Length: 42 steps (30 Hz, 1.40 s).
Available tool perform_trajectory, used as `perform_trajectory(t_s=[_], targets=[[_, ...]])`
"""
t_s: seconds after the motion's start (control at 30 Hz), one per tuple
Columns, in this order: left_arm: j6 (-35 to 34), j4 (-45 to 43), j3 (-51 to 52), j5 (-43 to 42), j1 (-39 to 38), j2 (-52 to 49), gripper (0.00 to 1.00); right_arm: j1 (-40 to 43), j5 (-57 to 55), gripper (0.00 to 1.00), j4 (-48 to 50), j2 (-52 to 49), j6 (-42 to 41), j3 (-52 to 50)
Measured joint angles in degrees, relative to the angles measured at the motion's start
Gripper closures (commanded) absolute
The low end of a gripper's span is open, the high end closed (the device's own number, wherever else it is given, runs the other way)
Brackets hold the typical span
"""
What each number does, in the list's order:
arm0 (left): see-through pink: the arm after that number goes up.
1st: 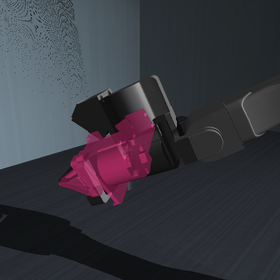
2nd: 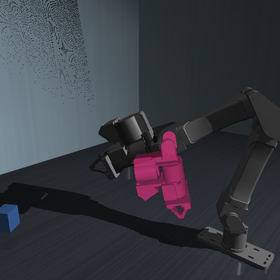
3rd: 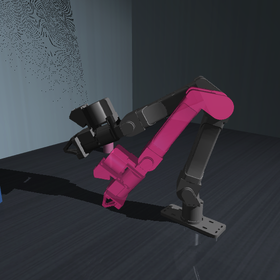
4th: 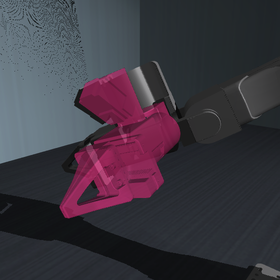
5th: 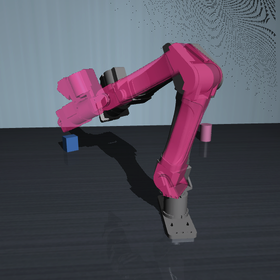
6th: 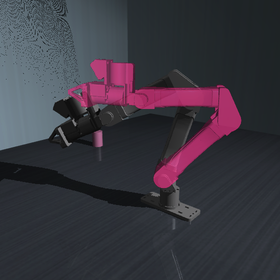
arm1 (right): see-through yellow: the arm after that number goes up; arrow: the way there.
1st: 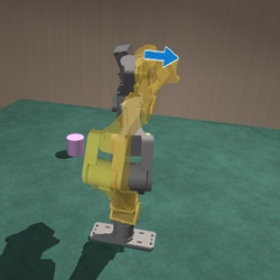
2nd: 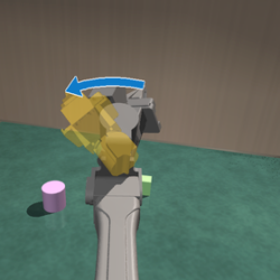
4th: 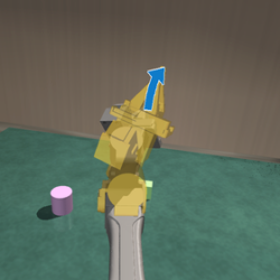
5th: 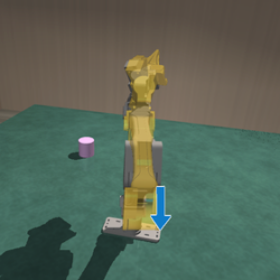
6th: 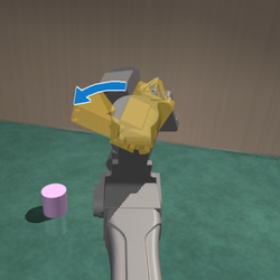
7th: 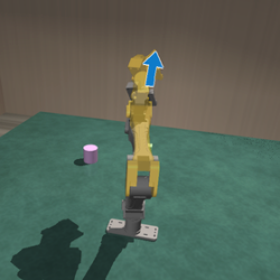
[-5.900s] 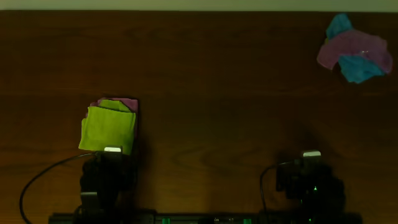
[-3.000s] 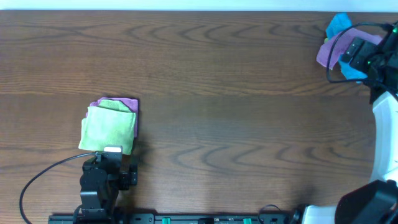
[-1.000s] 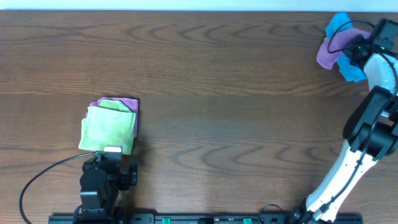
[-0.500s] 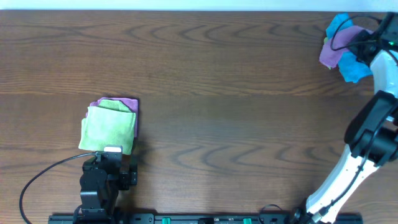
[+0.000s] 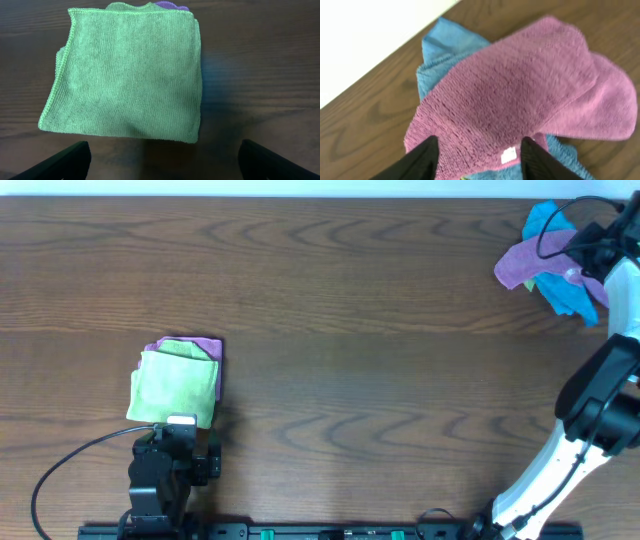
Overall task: Fold the cloth
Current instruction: 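Close the right gripper on the pink cloth's edge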
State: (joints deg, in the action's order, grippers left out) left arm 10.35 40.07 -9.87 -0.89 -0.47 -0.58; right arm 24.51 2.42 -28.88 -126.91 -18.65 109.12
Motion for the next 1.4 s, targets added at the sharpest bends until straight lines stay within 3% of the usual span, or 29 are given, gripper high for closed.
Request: perform_trajectory(t_s=[0.33, 0.63, 0.77, 0.87, 0.9, 1.4], targets=[[0.0, 0.0, 0.0, 0.0, 0.0, 0.0, 0.05, 0.0, -2.27, 0.37, 4.79, -0.48, 0.04, 0.0], [0.0, 0.0, 0.0, 0.0, 0.0, 0.0, 0.05, 0.0, -2.67, 0.4, 5.51, -6.84, -0.35, 0.11], [0.0, 0.0, 0.0, 0.0, 0.0, 0.0, 0.05, 0.0, -2.78, 0.64, 6.6, -8.41, -0.66, 0.11], [0.0, 0.0, 0.0, 0.0, 0.0, 0.0, 0.05, 0.0, -2.93, 0.96, 7.21, -8.46, -1.53, 0.11], [-0.02, 0.0, 0.0, 0.0, -0.02, 0.0, 0.05, 0.0, -2.93, 0.98, 7.21, -8.46, -1.33, 0.11], [0.0, 0.0, 0.0, 0.0, 0.0, 0.0, 0.05, -0.22, -2.19, 0.99, 0.42, -5.64, -1.73, 0.11]])
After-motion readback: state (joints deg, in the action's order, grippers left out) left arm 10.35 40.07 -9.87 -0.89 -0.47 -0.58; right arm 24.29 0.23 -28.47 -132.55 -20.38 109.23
